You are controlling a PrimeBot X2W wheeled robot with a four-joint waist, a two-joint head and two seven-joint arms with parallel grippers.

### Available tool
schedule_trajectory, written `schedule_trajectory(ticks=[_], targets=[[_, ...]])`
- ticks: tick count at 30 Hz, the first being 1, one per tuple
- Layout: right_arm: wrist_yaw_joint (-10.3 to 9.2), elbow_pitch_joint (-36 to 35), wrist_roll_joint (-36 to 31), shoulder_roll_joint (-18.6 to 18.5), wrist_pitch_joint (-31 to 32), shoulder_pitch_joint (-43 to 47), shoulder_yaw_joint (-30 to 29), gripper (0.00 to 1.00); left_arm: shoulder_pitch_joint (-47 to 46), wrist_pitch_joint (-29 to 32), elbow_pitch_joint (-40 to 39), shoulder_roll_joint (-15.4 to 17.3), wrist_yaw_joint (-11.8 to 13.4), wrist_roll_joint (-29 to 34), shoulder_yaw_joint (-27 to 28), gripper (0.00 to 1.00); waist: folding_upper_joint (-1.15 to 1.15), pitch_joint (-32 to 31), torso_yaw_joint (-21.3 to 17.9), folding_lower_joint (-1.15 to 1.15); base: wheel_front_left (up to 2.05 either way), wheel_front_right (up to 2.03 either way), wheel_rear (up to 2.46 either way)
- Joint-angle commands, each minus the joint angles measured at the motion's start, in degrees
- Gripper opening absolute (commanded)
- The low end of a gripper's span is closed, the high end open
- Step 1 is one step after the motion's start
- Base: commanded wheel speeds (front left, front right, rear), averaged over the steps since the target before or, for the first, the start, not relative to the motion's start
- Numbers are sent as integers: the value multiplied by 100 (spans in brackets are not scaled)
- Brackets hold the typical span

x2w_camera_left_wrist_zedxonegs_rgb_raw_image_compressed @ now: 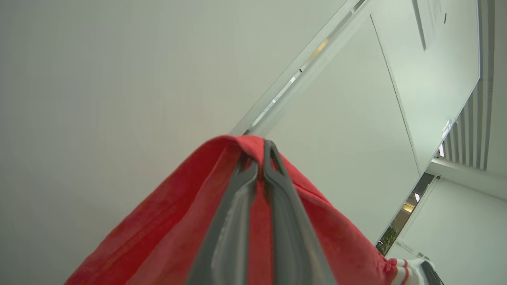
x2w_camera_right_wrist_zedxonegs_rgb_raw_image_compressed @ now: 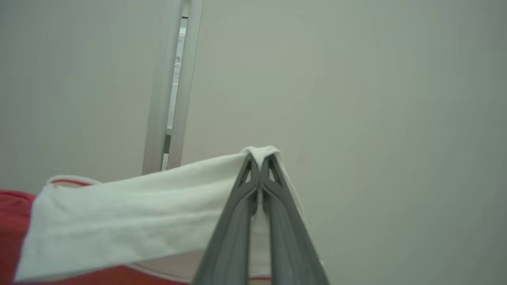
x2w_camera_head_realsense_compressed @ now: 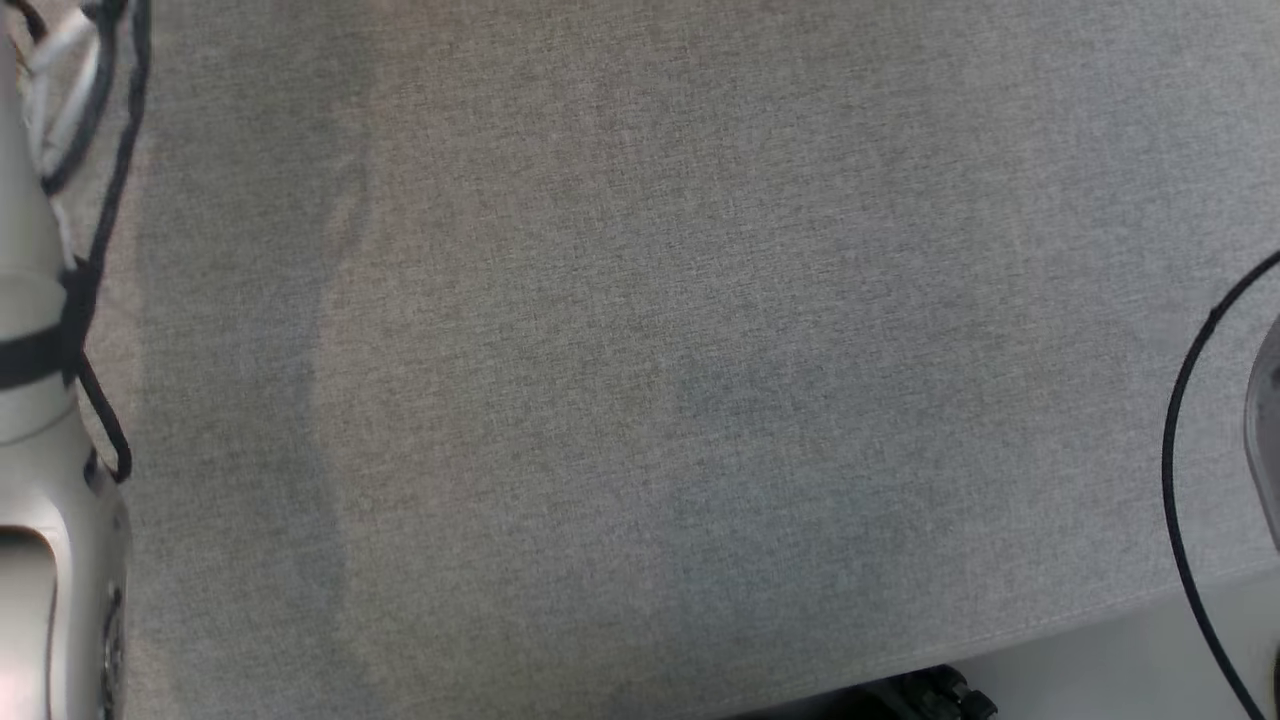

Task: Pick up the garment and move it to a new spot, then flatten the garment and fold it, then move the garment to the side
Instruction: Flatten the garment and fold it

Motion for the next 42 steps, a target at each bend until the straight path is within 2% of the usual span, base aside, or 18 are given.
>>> schedule_trajectory(ticks=[1, 9, 12, 15, 22, 27, 35, 42], targets=[[-10, 29, 73, -29, -14, 274, 68, 0, 294, -37, 71, 70, -16, -66, -135, 0, 0, 51, 40, -1, 0, 0, 0], [-10, 289, 916, -346, 49, 2230, 690, 0, 2122, -274, 407, 211, -18, -102, -1074, 0, 0, -365, 228, -1, 0, 0, 0], [-10, 49, 1288, -545, 399, 3113, 660, 0, 2876, -339, 505, 221, -18, -107, -1305, 0, 0, -737, 322, -1, 0, 0, 0], [-10, -337, 1507, -586, 1053, 4071, 391, 0, 3570, -345, 583, 229, -18, -190, -1520, 0, 0, -1144, 388, -1, 0, 0, 0], [-10, -1634, 1438, -108, 3150, 6052, -382, 0, 4763, -79, 597, 384, 34, -255, -1972, 0, 0, -1880, 466, -1, 0, 0, 0], [-10, -2620, 1237, 332, 4210, 7105, -747, 0, 5458, 141, 332, 519, 215, -365, -2116, 0, 0, -2230, 528, -1, 0, 0, 0], [-10, -3596, 963, 614, 5096, 8045, -1074, 0, 6464, 446, -318, 826, 678, -418, -2305, 0, 0, -2589, 628, -1, 0, 0, 0], [-10, -4013, 855, 661, 5778, 8594, -1215, 0, 7093, 575, -801, 982, 1022, -418, -2436, 0, 0, -2758, 703, -1, 0, 0, 0]])
